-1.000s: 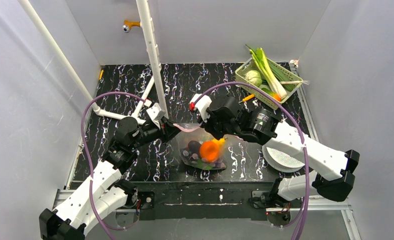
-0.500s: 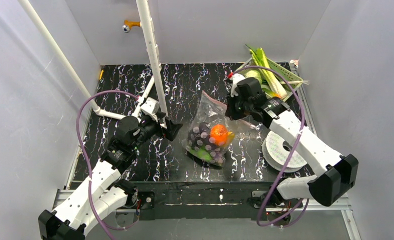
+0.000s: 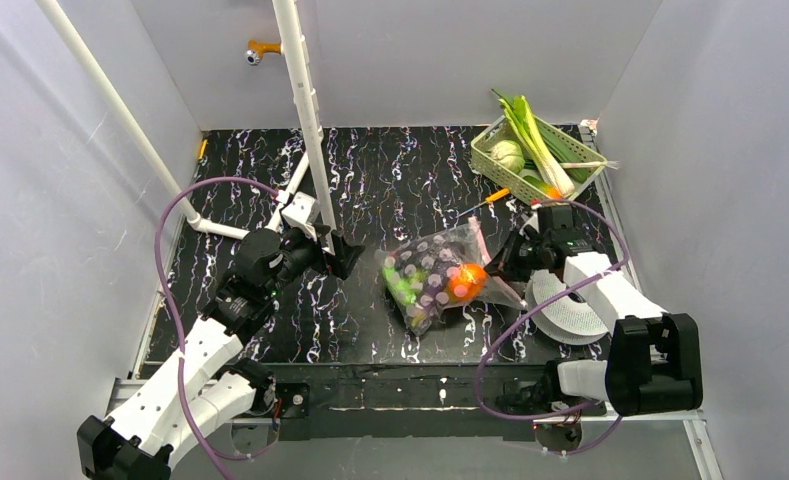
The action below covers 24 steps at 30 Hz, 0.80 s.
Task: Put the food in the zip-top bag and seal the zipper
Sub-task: Place the zipper food storage bag at the center of the board.
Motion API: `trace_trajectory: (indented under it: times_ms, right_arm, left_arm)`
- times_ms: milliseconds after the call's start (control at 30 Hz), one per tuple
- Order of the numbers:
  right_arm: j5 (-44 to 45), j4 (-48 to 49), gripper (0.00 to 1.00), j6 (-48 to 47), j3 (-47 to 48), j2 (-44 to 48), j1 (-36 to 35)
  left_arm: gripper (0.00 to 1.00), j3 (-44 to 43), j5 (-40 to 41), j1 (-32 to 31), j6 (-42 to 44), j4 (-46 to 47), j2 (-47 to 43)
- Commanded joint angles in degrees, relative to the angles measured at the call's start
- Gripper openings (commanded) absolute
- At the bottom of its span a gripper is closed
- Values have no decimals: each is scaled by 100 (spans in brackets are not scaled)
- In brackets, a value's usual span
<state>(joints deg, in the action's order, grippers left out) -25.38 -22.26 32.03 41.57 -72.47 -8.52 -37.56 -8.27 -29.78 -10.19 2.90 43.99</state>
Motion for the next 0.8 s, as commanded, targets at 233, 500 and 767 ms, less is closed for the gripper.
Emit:
trace_trajectory:
  times_ms: [233, 500, 767]
  right_arm:
    - [2, 893, 1, 1006, -1058, 648, 532]
    - [227, 207, 24, 830, -1208, 1611, 360]
    - [585, -932, 66, 332, -360, 2720, 360]
  left_arm:
    - [96, -238, -55, 25, -67, -29, 108]
    - [96, -256, -138, 24, -71, -31, 157]
    - [97, -261, -15, 25, 12, -99, 189]
